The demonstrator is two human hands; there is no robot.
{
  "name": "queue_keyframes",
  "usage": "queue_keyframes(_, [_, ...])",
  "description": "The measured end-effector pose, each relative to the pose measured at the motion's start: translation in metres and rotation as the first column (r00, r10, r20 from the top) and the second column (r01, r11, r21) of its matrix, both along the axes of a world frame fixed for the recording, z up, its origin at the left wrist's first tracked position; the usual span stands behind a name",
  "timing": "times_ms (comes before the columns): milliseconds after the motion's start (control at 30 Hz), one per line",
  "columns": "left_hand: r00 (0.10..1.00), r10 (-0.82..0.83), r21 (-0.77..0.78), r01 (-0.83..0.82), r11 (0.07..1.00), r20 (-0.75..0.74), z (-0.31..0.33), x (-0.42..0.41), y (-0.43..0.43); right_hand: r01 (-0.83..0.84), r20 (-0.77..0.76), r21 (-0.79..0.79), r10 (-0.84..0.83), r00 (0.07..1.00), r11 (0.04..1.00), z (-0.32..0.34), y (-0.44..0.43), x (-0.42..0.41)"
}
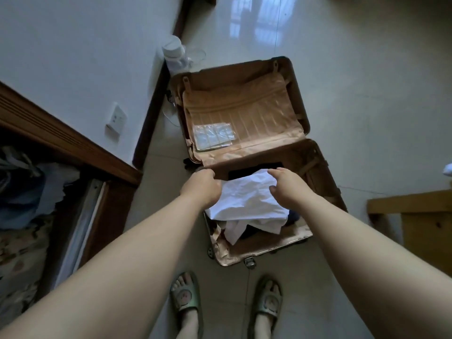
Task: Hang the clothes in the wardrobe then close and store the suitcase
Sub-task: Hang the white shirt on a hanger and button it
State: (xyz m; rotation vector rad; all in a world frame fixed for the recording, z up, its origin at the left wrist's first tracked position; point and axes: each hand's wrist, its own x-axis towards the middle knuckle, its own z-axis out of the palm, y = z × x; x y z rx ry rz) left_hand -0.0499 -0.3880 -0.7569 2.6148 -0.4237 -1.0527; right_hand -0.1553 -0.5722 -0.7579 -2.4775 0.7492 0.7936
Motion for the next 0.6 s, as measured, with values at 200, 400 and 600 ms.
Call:
queue_keyframes(200, [0.978, 0.119, -0.093, -0.136, 0.986, -0.171, -0.131, -0.031, -0.048, 0.197, -0.080, 0.070, -0.192, 0.978, 0.978, -0.133, -0.036, -0.047])
queue_keyframes(400, [0.905, 0.291, -0.234, -0.369, 0.899, -0.310, -0.236, -0.061, -0.093, 0.608, -0.053, 0.282, -0.620, 0.783, 0.742, -0.242, -0.058, -0.075])
queue_keyframes(600, [0.972, 0.120, -0.136, -0.149, 0.979, -0.203, -0.322, -0.081, -0.113, 0.736, -0.020, 0.335, -0.776, 0.630, 0.589, -0.322, -0.071, -0.081])
